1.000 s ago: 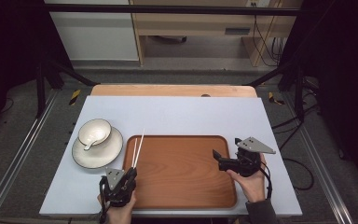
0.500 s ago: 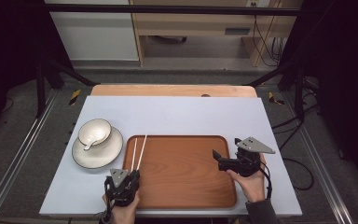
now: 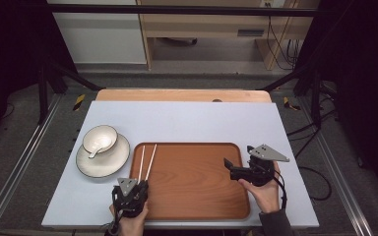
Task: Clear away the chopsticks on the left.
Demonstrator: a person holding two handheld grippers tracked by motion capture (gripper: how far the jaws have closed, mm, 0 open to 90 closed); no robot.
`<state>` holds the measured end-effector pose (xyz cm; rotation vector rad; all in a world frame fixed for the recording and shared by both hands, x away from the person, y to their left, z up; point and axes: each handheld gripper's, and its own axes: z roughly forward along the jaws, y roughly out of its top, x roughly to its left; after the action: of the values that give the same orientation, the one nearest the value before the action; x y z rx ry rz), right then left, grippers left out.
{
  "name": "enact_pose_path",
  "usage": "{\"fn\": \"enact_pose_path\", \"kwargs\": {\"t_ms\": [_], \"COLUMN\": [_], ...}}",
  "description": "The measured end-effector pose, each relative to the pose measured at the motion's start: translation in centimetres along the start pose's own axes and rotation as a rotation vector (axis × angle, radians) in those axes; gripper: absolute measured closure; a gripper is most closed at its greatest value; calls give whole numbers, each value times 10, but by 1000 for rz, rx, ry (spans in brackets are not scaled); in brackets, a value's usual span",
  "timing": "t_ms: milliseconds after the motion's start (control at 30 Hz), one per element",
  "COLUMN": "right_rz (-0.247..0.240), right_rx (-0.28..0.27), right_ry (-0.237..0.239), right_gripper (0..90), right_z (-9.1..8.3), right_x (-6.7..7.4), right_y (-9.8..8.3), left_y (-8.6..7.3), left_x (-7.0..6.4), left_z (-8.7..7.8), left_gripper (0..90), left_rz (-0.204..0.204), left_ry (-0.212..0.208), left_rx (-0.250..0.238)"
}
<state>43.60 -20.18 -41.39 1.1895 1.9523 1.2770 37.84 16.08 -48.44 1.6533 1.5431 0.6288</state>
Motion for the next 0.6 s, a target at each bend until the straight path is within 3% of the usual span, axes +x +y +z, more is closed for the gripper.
{"fn": "enact_pose_path", "kwargs": {"t_ms": [267,600], "right_rz": [3,4], "right_rx": [-4,-10], "right_ry": [0,-4], "right_gripper": [65,66], "right_z": [-1,-2], "right_x": [0,-1], "right_y": [0,1], "left_y": [1,3], "left_x": [-1,2], "left_z": [2,-1], "left_gripper": [834,773], "left_rz": [10,34], "left_ry": [1,-44], "left_rx": [32,-1]}}
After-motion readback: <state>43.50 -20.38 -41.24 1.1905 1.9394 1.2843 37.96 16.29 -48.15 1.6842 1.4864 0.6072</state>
